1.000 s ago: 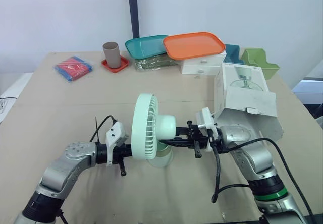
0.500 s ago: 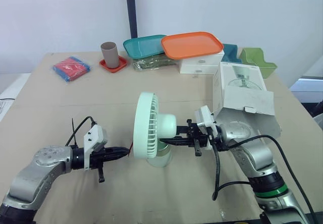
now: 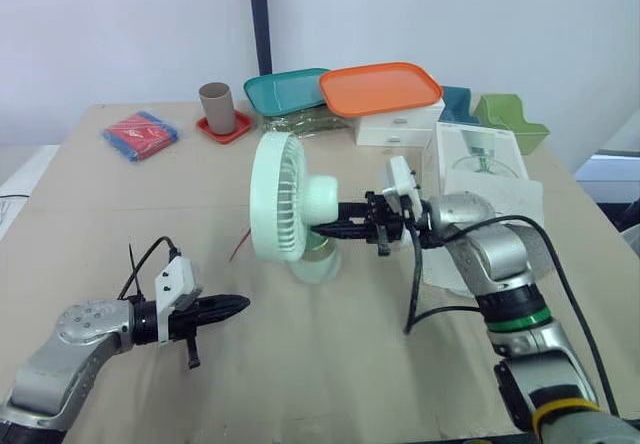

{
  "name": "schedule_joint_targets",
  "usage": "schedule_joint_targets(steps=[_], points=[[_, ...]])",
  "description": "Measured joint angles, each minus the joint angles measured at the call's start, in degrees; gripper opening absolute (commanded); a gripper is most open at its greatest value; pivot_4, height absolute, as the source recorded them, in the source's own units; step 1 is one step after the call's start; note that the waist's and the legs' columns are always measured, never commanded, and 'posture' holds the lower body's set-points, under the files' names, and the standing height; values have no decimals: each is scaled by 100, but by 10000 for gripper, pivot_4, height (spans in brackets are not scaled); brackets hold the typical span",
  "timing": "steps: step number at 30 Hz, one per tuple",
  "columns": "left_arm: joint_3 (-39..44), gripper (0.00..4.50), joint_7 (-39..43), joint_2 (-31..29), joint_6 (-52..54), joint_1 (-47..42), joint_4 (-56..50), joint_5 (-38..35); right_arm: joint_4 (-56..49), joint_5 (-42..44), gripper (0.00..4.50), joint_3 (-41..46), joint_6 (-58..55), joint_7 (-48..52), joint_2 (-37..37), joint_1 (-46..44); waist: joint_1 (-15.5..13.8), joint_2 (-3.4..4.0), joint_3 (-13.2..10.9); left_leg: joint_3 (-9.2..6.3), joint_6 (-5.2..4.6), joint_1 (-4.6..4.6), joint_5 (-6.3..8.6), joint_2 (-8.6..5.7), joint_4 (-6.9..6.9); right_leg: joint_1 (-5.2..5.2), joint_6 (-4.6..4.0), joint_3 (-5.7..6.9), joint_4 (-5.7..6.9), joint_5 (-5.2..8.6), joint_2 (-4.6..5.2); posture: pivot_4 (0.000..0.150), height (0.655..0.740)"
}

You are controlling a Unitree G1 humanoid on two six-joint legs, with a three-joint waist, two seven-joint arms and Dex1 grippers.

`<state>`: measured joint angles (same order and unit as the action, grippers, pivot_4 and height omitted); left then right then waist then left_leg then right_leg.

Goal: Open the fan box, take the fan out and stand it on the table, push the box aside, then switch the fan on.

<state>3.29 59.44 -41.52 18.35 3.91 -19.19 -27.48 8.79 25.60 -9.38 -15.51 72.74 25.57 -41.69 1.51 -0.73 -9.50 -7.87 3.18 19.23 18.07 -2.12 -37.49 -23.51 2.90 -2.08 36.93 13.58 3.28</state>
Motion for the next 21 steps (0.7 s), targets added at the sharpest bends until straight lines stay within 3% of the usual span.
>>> schedule_joint_targets(steps=[9,19,21], points=[[-6,720,-185,85,-105,5,-10,58,1364,-359,3540,-81,588,496,-371,-392,5,1,0,5,0,3,0,3,0,-8,-7,-1,2,-4,0,1500,7400],[-24,720,-335,180,-94,9,-180,60,2091,-550,3540,-82,1092,928,-533,-752,55,1,0,9,0,2,0,6,0,-8,-9,-1,3,-7,-1,1500,7400],[-27,0,-367,182,-90,9,-182,64,2184,-566,13854,-81,1137,969,-543,-794,62,1,0,10,0,1,0,7,0,-8,-10,-2,3,-7,-1,1500,7400]])
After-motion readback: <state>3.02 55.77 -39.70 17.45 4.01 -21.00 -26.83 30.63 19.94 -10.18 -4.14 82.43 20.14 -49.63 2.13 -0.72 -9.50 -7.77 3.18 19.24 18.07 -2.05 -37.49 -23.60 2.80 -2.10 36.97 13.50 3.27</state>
